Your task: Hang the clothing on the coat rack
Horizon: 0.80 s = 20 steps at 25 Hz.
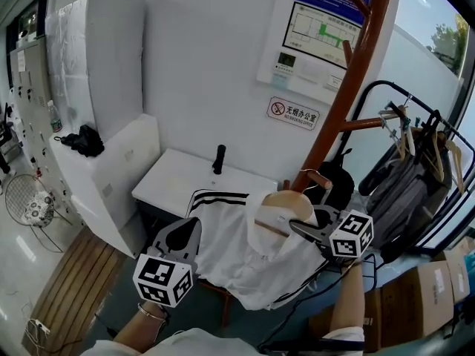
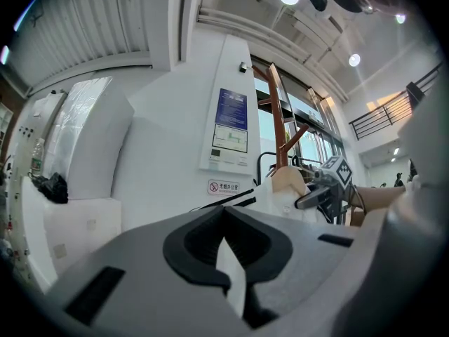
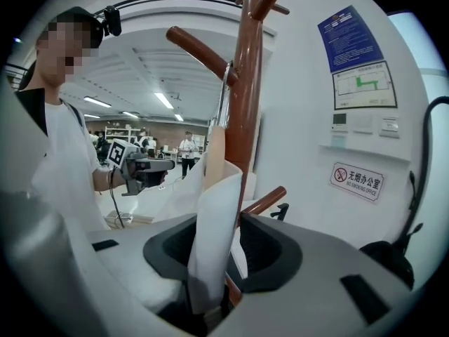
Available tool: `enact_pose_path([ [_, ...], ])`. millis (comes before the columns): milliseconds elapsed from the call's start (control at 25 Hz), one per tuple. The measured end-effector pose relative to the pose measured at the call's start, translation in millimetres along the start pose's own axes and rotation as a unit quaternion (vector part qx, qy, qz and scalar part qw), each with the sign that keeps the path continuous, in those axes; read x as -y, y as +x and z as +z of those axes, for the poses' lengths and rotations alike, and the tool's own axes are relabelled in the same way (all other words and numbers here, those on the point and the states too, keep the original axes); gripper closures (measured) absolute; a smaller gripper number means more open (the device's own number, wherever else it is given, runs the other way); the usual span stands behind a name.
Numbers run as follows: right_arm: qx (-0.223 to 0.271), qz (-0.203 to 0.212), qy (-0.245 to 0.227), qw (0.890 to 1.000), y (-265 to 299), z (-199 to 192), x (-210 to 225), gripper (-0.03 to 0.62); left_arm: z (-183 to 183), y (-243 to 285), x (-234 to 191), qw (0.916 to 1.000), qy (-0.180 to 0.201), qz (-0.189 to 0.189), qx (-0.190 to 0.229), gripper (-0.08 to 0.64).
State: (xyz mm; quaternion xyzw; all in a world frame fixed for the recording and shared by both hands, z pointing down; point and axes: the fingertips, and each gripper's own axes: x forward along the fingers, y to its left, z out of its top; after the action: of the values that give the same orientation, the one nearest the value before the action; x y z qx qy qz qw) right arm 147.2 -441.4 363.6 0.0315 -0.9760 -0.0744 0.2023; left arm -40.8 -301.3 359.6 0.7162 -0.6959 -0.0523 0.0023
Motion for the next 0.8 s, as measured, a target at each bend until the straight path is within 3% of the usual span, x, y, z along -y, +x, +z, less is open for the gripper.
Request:
enact_pose_path([
  [600, -0.002, -0.057, -0.017, 0.998, -10.9, 11.9, -8.3, 0.353, -9.9, -3.3, 8.3, 0.9995, -0.017, -0.026, -0.007, 0.556],
  [800, 0.028, -0.084, -0.007, 0.996, -21.8, 25.9, -9.9, 0.347, -12.9, -5.0, 5.9, 0.9991, -0.023, -0.035, -0.009, 0.555],
])
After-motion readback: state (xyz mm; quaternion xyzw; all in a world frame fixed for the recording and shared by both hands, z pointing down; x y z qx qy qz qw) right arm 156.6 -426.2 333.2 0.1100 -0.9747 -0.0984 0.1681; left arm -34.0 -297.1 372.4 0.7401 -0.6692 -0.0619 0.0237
